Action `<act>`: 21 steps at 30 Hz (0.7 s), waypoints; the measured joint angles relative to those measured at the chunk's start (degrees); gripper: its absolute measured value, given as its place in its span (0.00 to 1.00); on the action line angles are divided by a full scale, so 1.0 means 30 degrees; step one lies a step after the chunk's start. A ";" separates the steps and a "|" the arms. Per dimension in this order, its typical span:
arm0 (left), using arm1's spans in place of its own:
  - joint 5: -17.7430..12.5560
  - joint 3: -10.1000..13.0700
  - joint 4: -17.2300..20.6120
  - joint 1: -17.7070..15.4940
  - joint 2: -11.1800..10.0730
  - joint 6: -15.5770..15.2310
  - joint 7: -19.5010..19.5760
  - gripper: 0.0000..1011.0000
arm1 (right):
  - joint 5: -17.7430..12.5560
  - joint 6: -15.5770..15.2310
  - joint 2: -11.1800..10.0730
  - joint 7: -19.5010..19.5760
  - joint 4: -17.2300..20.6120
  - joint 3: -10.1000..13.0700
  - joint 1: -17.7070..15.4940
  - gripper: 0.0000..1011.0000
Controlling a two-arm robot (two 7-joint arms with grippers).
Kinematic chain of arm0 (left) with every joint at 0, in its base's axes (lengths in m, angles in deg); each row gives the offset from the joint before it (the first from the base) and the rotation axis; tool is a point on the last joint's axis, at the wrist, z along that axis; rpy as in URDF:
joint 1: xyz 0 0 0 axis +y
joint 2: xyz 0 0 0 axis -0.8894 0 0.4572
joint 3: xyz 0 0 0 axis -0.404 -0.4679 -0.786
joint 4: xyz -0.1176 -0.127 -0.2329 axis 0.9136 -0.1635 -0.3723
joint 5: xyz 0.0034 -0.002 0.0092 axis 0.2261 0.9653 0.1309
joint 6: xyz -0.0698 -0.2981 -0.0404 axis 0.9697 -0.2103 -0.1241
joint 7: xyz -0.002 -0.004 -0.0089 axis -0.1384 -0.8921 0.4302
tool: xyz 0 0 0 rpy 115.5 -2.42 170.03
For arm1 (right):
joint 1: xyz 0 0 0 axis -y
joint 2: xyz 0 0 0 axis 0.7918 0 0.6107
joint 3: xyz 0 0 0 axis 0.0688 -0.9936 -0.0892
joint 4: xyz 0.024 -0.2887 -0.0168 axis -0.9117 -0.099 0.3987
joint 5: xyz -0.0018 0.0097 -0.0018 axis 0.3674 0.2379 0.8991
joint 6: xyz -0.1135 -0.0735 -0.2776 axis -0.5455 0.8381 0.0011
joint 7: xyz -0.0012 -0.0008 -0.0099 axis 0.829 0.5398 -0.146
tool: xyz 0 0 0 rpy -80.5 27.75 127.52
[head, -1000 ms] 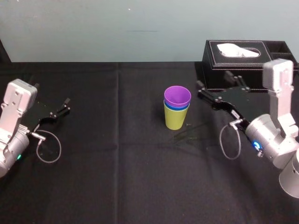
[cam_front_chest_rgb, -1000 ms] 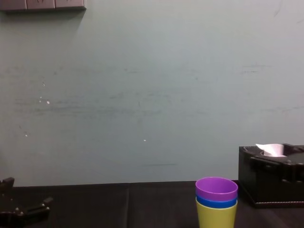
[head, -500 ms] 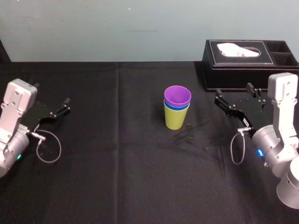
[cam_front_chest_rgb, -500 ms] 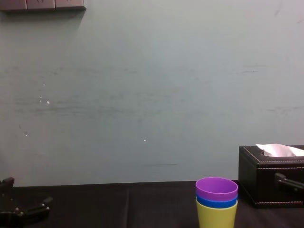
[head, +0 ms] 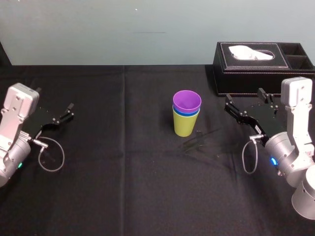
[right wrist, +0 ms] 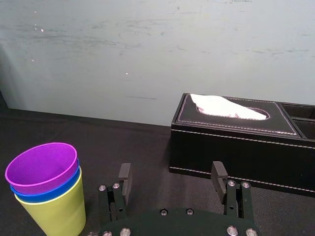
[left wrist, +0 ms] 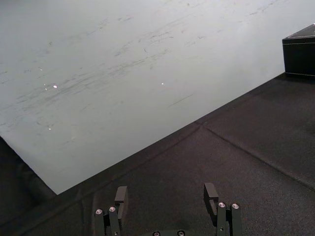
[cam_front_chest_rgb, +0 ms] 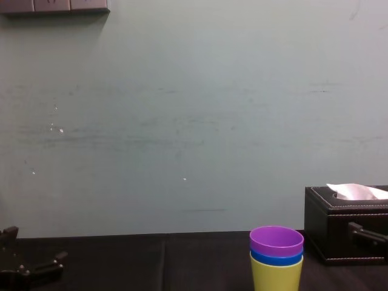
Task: Stack the three plastic cups sequentially using one hand.
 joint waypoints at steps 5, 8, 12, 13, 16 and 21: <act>-0.0001 0.0000 0.0000 0.0000 0.0001 0.0000 0.0000 1.00 | 0.0006 0.0000 -0.0005 0.0054 0.0011 -0.0010 0.0000 0.99; -0.0001 -0.0001 -0.0001 -0.0001 0.0001 0.0000 0.0000 1.00 | 0.0010 0.0000 -0.0005 0.0065 0.0018 -0.0016 0.0000 0.99; -0.0001 0.0000 0.0000 0.0001 0.0001 0.0000 0.0000 1.00 | 0.0013 0.0000 -0.0005 0.0075 0.0023 -0.0022 0.0001 0.99; 0.0000 0.0000 0.0000 0.0000 0.0001 0.0000 0.0000 1.00 | 0.0015 0.0001 -0.0006 0.0080 0.0025 -0.0024 0.0000 0.99; -0.0001 -0.0001 0.0000 0.0000 0.0001 0.0000 0.0000 1.00 | 0.0021 0.0001 -0.0006 0.0089 0.0031 -0.0029 0.0000 0.99; 0.0000 0.0000 -0.0001 -0.0001 0.0001 -0.0001 0.0000 1.00 | 0.0025 0.0002 -0.0006 0.0097 0.0035 -0.0031 -0.0001 0.99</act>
